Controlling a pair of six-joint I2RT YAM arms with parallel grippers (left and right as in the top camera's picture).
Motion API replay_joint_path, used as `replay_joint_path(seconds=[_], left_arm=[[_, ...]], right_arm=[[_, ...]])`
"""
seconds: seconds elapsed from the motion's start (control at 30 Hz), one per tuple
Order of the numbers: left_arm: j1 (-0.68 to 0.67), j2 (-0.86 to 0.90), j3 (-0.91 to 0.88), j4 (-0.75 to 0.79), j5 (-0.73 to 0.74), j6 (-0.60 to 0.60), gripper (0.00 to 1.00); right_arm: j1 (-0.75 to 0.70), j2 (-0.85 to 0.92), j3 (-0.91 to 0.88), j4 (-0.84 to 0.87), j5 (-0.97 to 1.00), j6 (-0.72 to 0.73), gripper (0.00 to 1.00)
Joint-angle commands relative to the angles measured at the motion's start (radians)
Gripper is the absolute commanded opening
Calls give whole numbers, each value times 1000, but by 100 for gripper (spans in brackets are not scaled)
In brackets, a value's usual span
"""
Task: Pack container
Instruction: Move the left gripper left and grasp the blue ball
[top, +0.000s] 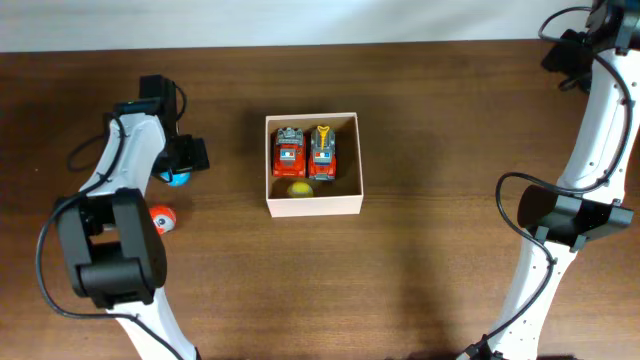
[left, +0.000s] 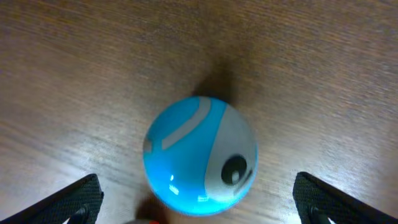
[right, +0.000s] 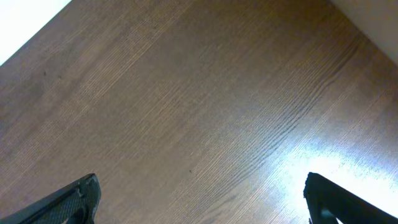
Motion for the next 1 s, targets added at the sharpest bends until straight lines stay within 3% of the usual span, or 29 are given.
replay_joint_path(seconds=[0.0, 0.2, 0.37, 0.5, 0.73, 0.97], left_arm=[[2, 50, -6, 19, 18, -12, 100], [2, 106, -6, 54, 42, -13, 95], [2, 119, -6, 77, 50, -13, 63], [2, 119, -6, 91, 57, -13, 47], [2, 119, 22, 71, 167, -12, 46], [2, 118, 160, -56, 263, -12, 45]], right_arm=[[-4, -29, 15, -5, 18, 8, 99], [-4, -29, 15, -6, 18, 8, 99], [-4, -29, 15, -5, 18, 8, 99], [-4, -29, 15, -5, 18, 8, 99], [-3, -29, 15, -6, 18, 8, 99], [-4, -29, 15, -5, 18, 8, 99]])
